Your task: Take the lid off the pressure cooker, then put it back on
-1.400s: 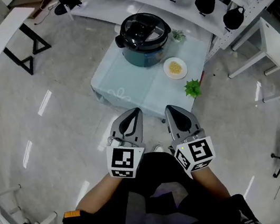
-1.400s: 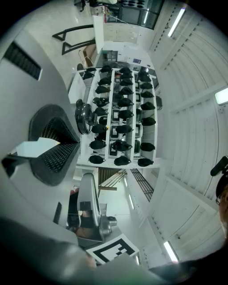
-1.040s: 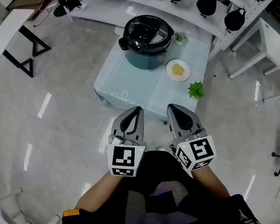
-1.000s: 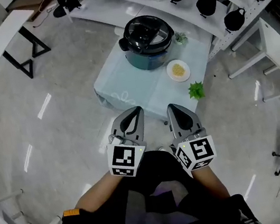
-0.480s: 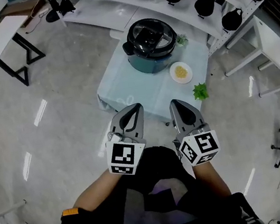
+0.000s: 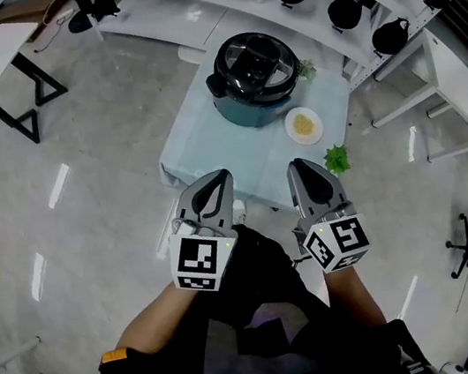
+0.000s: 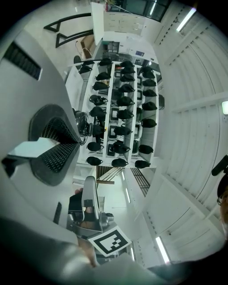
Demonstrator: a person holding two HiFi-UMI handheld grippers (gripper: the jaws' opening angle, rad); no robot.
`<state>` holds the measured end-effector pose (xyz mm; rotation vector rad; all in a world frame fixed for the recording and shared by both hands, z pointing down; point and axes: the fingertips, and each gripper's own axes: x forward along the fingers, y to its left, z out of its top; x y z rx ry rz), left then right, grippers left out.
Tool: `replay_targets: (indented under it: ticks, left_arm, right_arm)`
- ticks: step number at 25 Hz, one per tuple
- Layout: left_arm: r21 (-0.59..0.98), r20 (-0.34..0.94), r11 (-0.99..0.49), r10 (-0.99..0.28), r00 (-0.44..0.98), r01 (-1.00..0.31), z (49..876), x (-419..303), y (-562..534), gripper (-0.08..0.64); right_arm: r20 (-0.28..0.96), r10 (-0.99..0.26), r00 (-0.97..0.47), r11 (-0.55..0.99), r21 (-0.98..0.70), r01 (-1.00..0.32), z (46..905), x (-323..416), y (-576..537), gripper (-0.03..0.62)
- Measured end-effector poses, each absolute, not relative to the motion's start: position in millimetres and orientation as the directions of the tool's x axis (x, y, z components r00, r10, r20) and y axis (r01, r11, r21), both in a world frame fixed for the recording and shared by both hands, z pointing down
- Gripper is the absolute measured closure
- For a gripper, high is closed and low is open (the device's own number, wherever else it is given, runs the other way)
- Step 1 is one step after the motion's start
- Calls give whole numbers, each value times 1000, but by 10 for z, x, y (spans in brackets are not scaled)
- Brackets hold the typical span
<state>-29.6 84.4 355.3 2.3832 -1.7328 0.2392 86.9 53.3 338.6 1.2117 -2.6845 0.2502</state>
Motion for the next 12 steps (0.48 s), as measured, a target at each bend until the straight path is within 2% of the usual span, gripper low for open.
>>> replay_targets:
  ticks: [6,12]
  left_arm:
    - [53,266,-269,-924,274,-962,3602,-424,346,552]
    - [46,289,-250,-923,253,-967,3655,-534,-347,552]
  right_arm:
    - [248,-706,-663,664,-95,-742,3499,835,-58,486]
    - [258,-674,-693,705,-58,-707,3530,685,-800,434]
